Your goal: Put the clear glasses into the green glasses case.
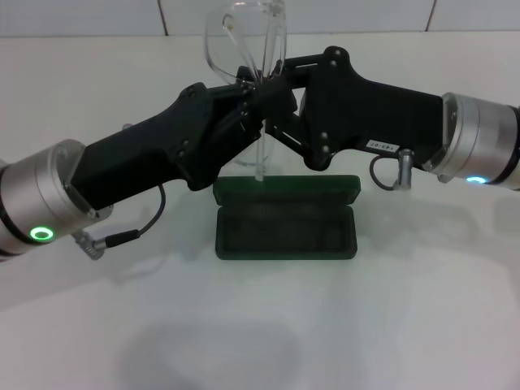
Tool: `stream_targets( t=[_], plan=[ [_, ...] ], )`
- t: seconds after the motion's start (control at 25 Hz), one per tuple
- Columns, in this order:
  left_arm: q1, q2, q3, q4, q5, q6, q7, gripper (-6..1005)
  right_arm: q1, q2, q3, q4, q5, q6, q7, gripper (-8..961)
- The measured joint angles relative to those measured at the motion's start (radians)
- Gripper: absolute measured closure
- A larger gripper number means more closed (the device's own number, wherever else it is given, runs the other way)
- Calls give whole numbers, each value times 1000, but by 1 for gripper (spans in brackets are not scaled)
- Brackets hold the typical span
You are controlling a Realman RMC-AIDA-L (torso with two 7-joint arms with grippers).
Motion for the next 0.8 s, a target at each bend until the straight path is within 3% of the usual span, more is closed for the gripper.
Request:
stream_targets(
  t=[0.8],
  plan=[
    [10, 1, 5, -6, 4, 25, 13, 965, -11, 0, 4, 8, 11, -4, -9, 839]
  ],
)
